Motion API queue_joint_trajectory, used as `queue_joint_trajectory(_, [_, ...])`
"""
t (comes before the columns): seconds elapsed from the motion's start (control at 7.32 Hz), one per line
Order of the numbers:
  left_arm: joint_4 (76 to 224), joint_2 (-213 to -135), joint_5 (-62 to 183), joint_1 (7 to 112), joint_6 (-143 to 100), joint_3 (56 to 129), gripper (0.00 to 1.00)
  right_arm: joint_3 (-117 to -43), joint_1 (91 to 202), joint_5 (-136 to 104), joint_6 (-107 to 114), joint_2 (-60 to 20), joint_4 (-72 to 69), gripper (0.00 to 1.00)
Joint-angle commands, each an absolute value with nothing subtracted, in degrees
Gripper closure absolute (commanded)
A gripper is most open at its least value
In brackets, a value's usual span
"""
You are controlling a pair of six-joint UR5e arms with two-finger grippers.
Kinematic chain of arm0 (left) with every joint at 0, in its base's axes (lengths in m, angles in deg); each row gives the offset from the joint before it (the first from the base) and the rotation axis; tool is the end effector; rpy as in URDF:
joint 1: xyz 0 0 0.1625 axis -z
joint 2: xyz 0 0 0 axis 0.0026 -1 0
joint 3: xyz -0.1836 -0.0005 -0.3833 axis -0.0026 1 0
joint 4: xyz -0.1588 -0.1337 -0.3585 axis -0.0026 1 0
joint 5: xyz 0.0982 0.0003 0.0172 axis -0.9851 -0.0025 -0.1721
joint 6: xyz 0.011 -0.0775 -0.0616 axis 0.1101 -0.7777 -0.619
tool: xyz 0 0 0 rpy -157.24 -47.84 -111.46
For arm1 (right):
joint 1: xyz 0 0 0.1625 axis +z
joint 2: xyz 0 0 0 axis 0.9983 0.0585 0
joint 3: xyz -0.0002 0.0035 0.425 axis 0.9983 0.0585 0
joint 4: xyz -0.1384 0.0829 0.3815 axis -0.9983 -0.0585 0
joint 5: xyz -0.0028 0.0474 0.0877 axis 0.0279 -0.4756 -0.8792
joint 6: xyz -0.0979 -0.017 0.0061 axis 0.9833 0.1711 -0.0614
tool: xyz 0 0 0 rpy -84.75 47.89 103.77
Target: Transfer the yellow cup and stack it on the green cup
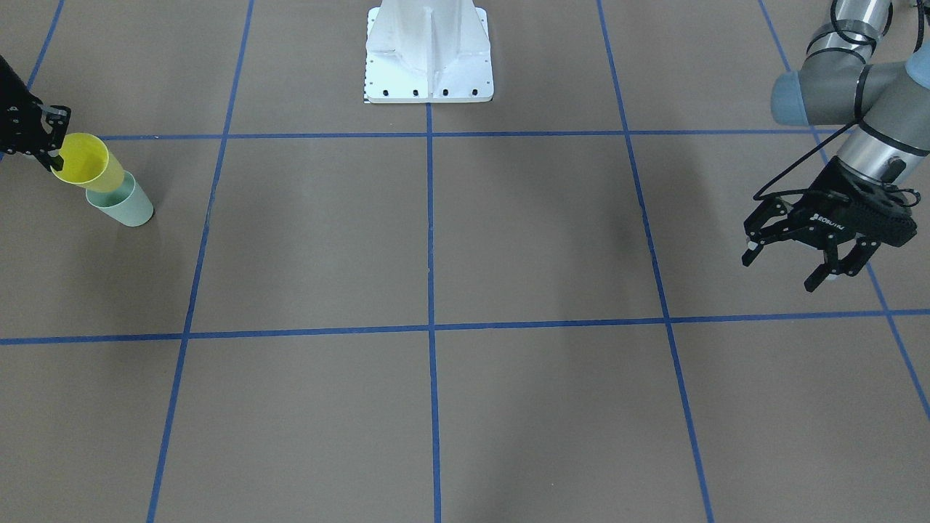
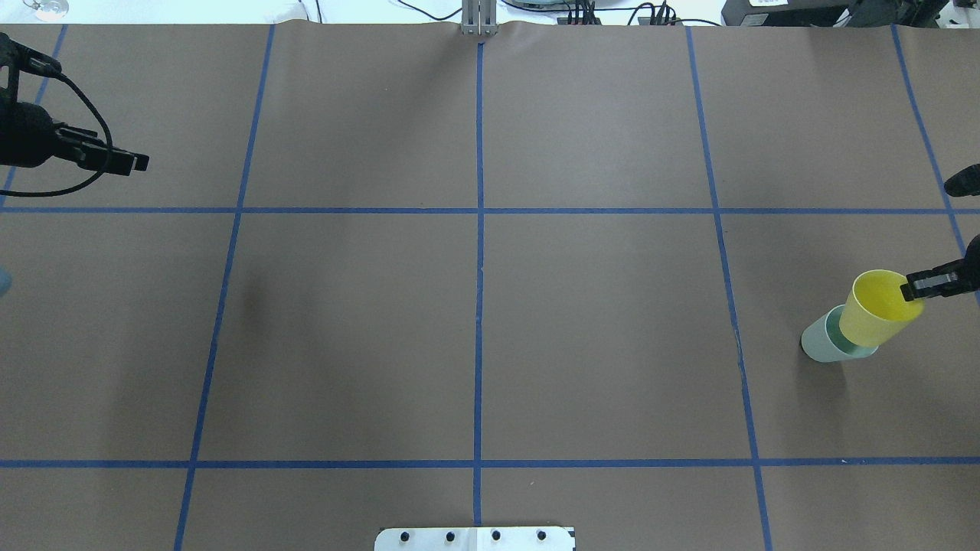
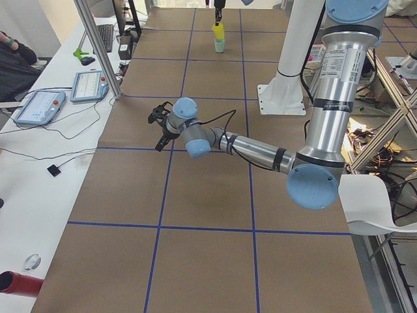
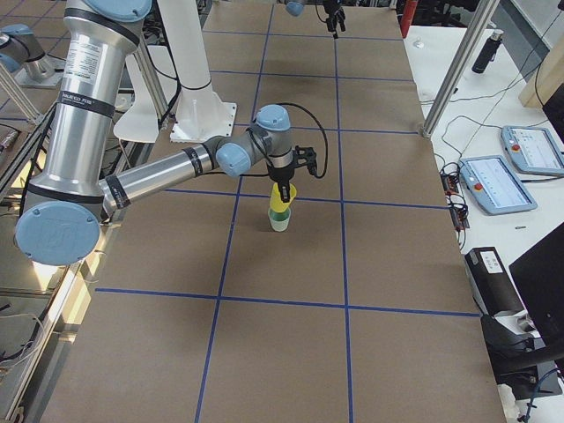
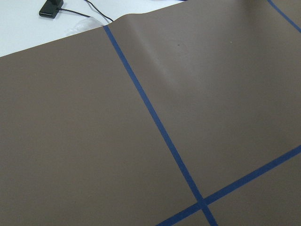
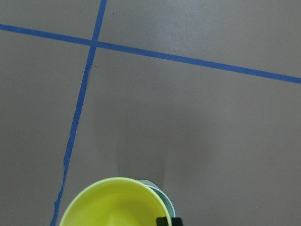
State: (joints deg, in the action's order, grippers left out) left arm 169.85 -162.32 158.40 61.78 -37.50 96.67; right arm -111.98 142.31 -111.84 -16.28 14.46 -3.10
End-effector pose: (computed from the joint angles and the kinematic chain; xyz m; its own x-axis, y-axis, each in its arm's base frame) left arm 0.1951 -0.5385 0.4550 0.6114 0.4407 -0.6572 0.0795 0.7922 0.6051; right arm -0.1526 -0.3736 0.4538 0.7404 -0.1670 0.6511 0.0471 0.9792 0.1975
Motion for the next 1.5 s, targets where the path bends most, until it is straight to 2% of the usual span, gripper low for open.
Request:
queue_joint_trajectory(0.0, [169.9, -162.3, 158.4, 61.8, -37.4, 96.2, 0.00, -111.3, 142.0, -111.8, -16.3, 14.2, -3.1, 1.00])
queue_joint_trajectory(1.23, [170.0, -162.6, 158.4, 61.6, -37.4, 95.9, 0.00, -107.6, 141.7, -112.0, -16.3, 12.7, -3.0, 1.00])
queue_joint_trajectory(1.37, [169.9, -162.7, 158.4, 61.6, -37.4, 95.9, 0.00, -107.2, 141.7, -112.1, -16.8, 12.7, -3.0, 0.82])
